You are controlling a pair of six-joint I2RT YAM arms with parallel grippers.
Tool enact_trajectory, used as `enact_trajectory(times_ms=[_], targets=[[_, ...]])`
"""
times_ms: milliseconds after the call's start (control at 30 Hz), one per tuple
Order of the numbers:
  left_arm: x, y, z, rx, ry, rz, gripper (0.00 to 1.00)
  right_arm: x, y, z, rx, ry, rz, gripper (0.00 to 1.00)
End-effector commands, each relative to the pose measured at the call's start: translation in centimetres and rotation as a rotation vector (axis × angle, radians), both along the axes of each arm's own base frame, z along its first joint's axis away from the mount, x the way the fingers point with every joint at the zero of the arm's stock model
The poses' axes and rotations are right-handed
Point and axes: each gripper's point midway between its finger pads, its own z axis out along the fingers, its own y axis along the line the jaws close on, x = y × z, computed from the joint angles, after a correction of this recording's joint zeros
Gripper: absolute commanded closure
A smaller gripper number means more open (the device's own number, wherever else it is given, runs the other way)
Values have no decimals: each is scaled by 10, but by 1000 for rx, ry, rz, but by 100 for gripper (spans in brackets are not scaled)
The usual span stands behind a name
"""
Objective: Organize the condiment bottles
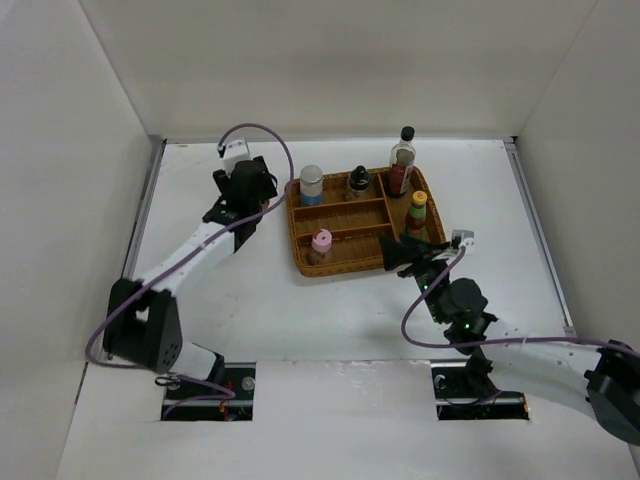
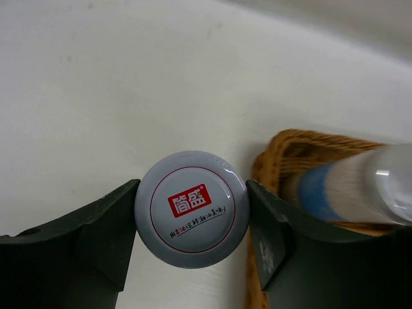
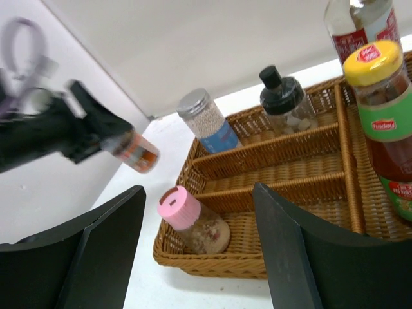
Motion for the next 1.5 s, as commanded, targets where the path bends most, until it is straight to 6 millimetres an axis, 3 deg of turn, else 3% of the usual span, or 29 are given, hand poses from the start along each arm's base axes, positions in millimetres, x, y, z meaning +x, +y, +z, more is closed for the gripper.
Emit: enact_trajectory(times_ms=[0, 133, 267, 333, 433, 633, 967, 1233, 1333, 1467], targets=[[-17, -14, 131, -98, -348, -27, 65, -2, -11, 29, 76, -61, -46, 26], [-51, -57, 162, -156, -407, -163, 65, -4, -32, 30, 115, -62, -116, 31], [-68, -128, 172, -204, -407, -332, 65, -1, -58, 27, 142, -59, -215, 48], [-74, -168, 171, -231, -402, -422, 65, 0, -65, 27, 147, -56, -240, 55], [-78, -218, 164, -254, -384, -531, 65, 1, -76, 25, 149, -49, -278, 57], [-72, -280, 123, -258, -307, -641, 65, 7, -89, 16, 172, -16, -321, 52], [-65, -318, 64, -236, -211, -700, 65, 8, -89, 15, 182, -12, -311, 48], [-71, -339, -1, -178, -93, -736, 61, 9, -87, 15, 177, -10, -304, 46], [-70, -337, -17, -166, -67, -717, 55, 9, -89, 16, 179, -12, -310, 45], [-72, -333, -21, -162, -64, -710, 42, 9, -88, 15, 178, -11, -307, 43]])
